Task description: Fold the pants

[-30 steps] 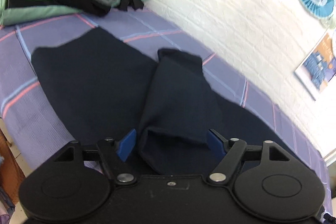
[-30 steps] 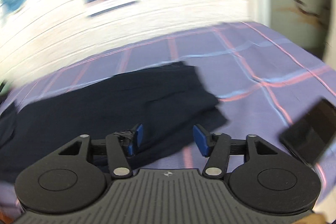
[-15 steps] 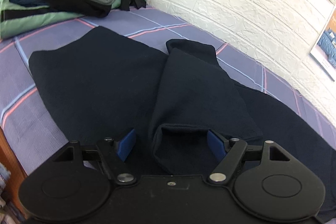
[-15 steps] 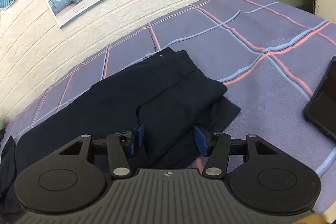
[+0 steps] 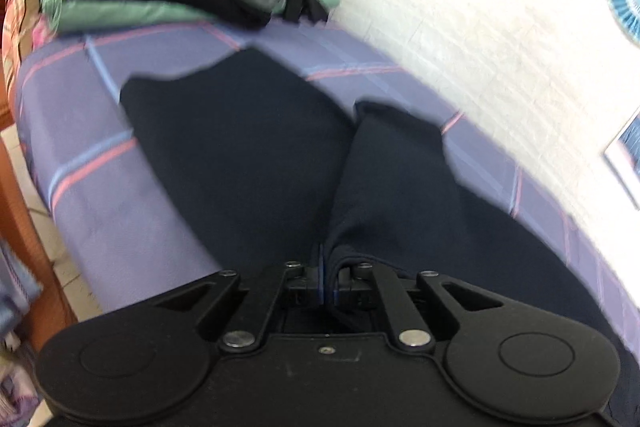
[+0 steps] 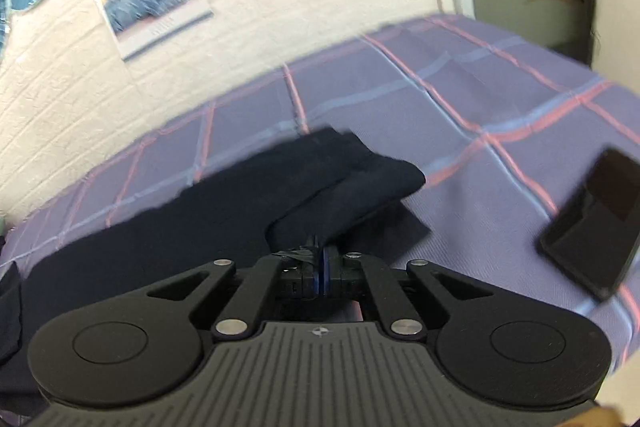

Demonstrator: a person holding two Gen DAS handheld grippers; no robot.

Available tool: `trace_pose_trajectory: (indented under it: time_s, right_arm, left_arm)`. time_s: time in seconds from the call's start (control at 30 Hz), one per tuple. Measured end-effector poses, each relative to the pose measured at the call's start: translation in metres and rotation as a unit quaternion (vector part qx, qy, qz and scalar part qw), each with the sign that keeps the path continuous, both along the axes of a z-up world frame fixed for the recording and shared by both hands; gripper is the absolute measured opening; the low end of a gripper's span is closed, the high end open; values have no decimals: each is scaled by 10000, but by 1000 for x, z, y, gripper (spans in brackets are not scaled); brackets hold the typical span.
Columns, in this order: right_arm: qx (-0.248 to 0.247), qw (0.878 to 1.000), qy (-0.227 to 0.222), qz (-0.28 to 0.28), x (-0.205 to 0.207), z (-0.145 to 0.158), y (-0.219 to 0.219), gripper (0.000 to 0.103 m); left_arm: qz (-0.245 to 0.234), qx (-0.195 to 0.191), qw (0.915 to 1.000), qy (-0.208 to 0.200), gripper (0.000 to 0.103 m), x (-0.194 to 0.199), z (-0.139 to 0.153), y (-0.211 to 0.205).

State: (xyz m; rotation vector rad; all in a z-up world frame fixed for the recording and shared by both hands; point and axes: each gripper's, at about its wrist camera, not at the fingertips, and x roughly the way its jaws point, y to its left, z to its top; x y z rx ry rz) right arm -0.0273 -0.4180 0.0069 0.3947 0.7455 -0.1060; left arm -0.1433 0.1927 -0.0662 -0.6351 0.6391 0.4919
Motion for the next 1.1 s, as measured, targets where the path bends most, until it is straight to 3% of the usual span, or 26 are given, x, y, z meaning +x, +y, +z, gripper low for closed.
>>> trace_pose_trajectory:
  time_s: [0.13,0.17,0.23,0.3,0.37,0.43,0.5,0.6,0.67,0.73,0.83,1.03,1.1]
  right_arm:
    - [44,9998,170,43,9,-28,-2,0]
    - [-24,9999,104,64,9,-27,1,5]
    - [-113,9998,108,109,9,-18,3,32]
    - [-369,9992,39,-165,2,-4,5,81]
    - [-781,9952,-369,-467,-9,14,9,92]
    - [-1003,9909,-800,-396,-15,30,17,92]
    - [-785,9906,-1117,-13,-14,40,28,92]
    - [-315,9895,-1189,760,-3,36,49,92]
    - [-95,9872,-1016,1226,7,25,66,92]
    - [124,9836,-754,1634,15,12,83,92]
    - [390,9771,-441,2047,23,-3,107,92]
    - [858,9708,-306,2219,31,-6,125,92]
    - [869,9712,-284,2199,32,-6,127,92]
  left_arm:
    - [4,270,9996,-74,103,4,-11,-5]
    - [-36,237,9997,-106,103,2,-9,-5]
    - [-12,88,9998,-201,103,-2,-2,-1]
    - [117,160,9993,-314,103,-12,9,-1]
    - [33,287,9985,-468,103,-22,25,-3]
    - [-89,368,9971,-664,103,-29,39,-2]
    - [-47,515,9957,-773,103,-34,52,-3]
    - [45,812,9931,-849,103,-38,63,-7]
    - [175,803,9934,-795,103,-40,64,-10]
    - [-224,793,9921,-943,103,-33,65,-19]
    - [-1013,1102,9846,-907,103,-8,61,-45]
    - [-2351,1293,9614,-615,103,53,35,-94]
    - [-2582,1542,9530,-375,103,70,24,-106]
